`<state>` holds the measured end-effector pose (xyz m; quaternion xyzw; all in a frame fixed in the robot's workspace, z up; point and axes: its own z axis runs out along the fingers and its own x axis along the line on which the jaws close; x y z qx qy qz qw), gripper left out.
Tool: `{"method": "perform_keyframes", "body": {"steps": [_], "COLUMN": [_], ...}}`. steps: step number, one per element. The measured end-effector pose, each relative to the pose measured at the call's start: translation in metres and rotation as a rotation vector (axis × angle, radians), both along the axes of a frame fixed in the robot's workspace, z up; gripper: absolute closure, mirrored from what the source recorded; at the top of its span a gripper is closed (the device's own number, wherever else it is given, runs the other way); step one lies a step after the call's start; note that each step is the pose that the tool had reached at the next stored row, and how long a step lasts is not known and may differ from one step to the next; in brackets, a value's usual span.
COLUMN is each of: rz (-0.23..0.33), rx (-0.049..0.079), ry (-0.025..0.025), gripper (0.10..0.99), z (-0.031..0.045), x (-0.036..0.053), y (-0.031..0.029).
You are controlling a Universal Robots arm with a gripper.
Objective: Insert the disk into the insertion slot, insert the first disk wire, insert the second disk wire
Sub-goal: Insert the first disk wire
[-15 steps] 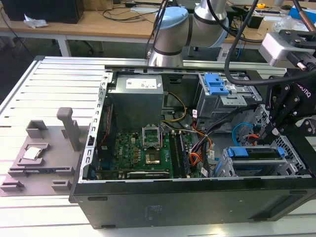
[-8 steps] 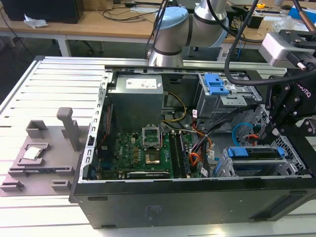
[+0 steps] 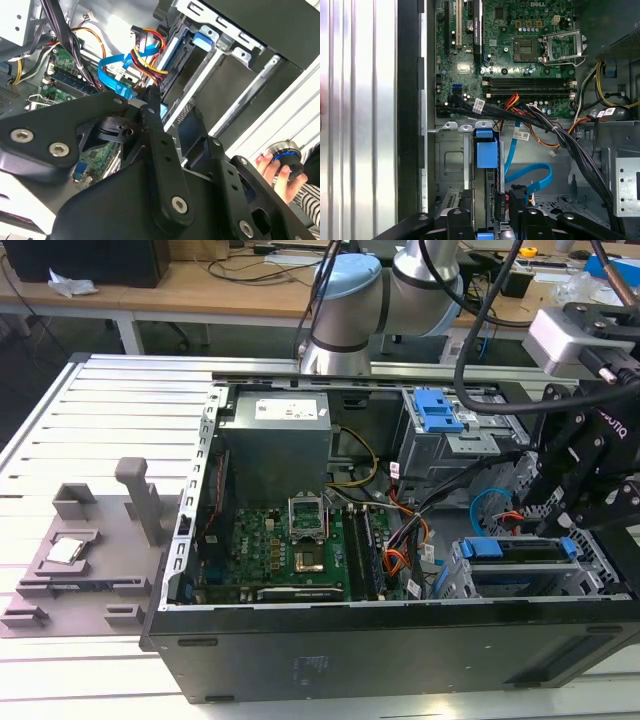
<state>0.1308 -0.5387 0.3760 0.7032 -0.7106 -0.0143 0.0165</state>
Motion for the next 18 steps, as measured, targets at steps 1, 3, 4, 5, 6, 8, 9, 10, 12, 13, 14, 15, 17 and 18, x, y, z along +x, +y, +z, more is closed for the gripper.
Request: {"method": "perform_keyframes", "body": {"steps": [1, 3, 4, 5, 6, 8, 9, 10, 12, 13, 14, 15, 17, 18], "rz": [0.000, 0.000, 0.000, 0.000, 0.000, -0.002, -0.002, -0.002, -0.002, -0.002, -0.003, -0.003, -0.002, -0.002], "rx": [0.000, 0.000, 0.000, 0.000, 0.000, 0.000, 0.000, -0.001, -0.002, -0.003, -0.004, -0.005, -0.006, -0.007], "ry": [0.0008, 0.0014, 0.0017, 0.0017, 0.0017, 0.0017, 0.0018, 0.0017, 0.0017, 0.0017, 0.0017, 0.0017, 0.0018, 0.0017], "gripper": [0.667, 0.667, 0.667, 0.667, 0.667, 0.667, 0.667, 0.667, 0.667, 0.667, 0.667, 0.678, 0.808, 0.871], "z": [-0.0030, -0.0076, -0.0118, -0.0138, -0.0152, -0.0185, -0.0192, -0.0194, -0.0196, -0.0196, -0.0197, -0.0196, -0.0196, -0.0196], "x": [0.0019, 0.0040, 0.0045, 0.0048, 0.0050, 0.0052, 0.0052, 0.0052, 0.0052, 0.0052, 0.0052, 0.0052, 0.0052, 0.0052], "y": [0.0023, 0.0069, 0.0095, 0.0096, 0.0096, 0.0096, 0.0096, 0.0096, 0.0096, 0.0096, 0.0096, 0.0096, 0.0096, 0.0096]}}
